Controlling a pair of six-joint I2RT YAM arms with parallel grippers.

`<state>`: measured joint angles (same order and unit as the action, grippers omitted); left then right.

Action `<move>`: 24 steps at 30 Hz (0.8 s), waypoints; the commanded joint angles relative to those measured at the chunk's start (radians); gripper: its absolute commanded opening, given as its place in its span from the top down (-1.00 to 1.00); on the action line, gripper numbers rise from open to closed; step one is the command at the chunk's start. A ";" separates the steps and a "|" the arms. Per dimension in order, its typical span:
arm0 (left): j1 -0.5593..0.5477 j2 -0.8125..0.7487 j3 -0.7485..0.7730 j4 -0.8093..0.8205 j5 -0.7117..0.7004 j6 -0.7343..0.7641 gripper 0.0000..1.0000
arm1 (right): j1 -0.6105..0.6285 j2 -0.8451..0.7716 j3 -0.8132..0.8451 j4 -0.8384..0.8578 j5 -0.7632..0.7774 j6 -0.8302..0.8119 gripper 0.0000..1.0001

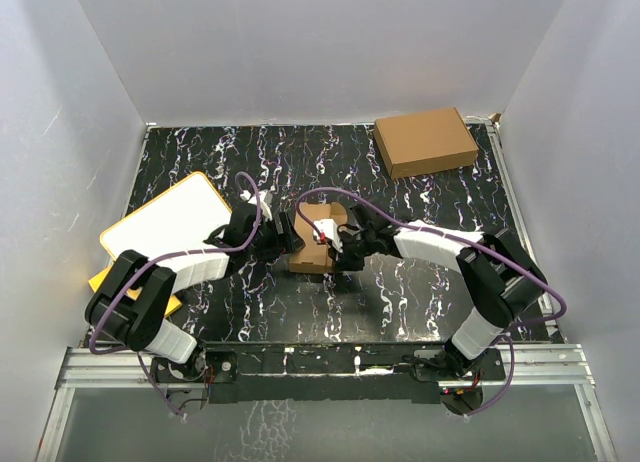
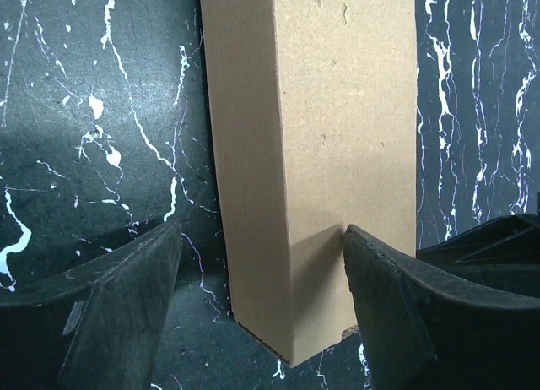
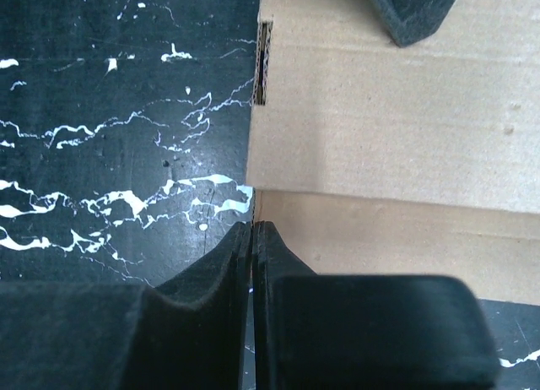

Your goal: Fold the paper box

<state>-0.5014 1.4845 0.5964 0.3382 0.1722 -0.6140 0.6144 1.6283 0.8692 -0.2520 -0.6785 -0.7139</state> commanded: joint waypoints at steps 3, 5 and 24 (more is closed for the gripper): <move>0.002 0.013 0.019 -0.064 0.003 0.009 -0.47 | 0.052 0.020 0.114 -0.019 0.011 0.064 0.85; 0.000 0.016 0.023 -0.067 0.005 0.008 -0.46 | 0.068 0.033 0.135 -0.034 0.021 0.083 0.85; 0.003 -0.037 0.134 -0.185 -0.064 0.089 -0.72 | 0.024 0.006 0.184 -0.153 -0.012 0.052 0.25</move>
<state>-0.5003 1.4960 0.6701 0.2337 0.1509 -0.5690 0.6746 1.6947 1.0103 -0.3965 -0.6380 -0.6334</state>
